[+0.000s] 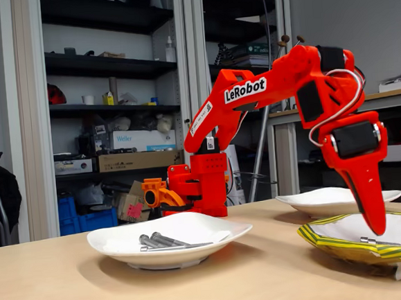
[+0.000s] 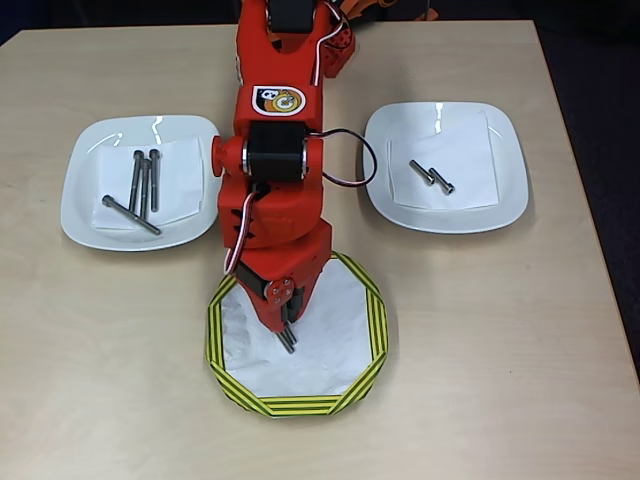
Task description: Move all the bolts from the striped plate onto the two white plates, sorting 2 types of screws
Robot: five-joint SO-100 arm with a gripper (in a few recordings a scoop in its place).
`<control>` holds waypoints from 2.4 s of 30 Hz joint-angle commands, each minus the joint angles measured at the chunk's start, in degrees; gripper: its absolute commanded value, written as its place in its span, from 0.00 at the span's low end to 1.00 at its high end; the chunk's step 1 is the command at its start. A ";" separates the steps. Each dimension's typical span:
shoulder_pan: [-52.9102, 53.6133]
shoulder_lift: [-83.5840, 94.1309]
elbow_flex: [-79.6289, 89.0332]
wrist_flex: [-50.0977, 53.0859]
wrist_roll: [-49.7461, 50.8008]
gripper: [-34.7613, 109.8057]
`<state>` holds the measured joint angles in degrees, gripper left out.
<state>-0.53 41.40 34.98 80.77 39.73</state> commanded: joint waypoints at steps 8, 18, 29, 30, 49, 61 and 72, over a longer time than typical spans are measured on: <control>-3.16 0.26 -1.23 -0.26 6.24 0.24; -1.85 0.79 -0.70 -0.44 5.36 0.24; -0.53 0.70 -0.53 -0.18 4.92 0.24; -0.35 0.79 -0.44 -0.18 4.83 0.24; 0.00 -2.02 -0.53 0.00 6.15 0.27; 0.44 -5.71 -0.53 -1.41 11.34 0.29; 0.88 -5.98 -0.26 -0.97 13.27 0.26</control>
<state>-0.18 35.51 33.75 79.45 51.50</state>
